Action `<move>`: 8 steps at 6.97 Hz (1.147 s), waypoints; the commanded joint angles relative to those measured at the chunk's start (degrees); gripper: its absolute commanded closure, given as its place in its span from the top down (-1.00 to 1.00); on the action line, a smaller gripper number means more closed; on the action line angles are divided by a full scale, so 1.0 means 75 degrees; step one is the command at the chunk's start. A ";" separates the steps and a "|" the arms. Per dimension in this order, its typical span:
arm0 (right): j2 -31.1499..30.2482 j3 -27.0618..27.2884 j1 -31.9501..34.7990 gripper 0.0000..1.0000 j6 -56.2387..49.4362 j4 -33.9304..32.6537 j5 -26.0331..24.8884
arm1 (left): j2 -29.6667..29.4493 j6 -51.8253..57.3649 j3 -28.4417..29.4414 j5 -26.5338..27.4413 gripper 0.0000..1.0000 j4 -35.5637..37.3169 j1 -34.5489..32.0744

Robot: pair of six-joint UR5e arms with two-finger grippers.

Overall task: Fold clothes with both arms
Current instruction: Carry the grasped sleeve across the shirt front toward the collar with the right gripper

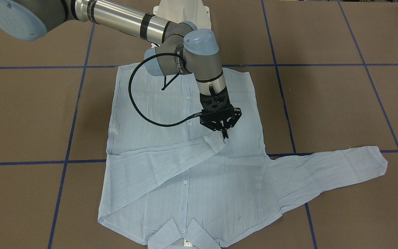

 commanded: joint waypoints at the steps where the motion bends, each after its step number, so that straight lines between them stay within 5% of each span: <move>1: 0.0065 -0.0057 -0.0172 0.99 0.0024 -0.0008 -0.0218 | 0.0000 0.0000 0.0009 0.0003 1.00 0.0004 0.0000; 4: 0.0346 -0.0338 -0.0162 1.00 0.0059 -0.0183 -0.0173 | -0.0012 -0.0012 0.0056 -0.0021 1.00 0.0004 0.0012; 5: 0.0346 -0.0326 -0.0011 1.00 0.0047 -0.0845 -0.0126 | -0.0046 -0.0070 0.0161 -0.0264 1.00 -0.0008 0.0012; 8: 0.0230 0.0046 0.1626 1.00 -0.1175 -0.2777 0.2352 | -0.0141 -0.0117 0.0337 -0.0748 1.00 -0.0697 0.0058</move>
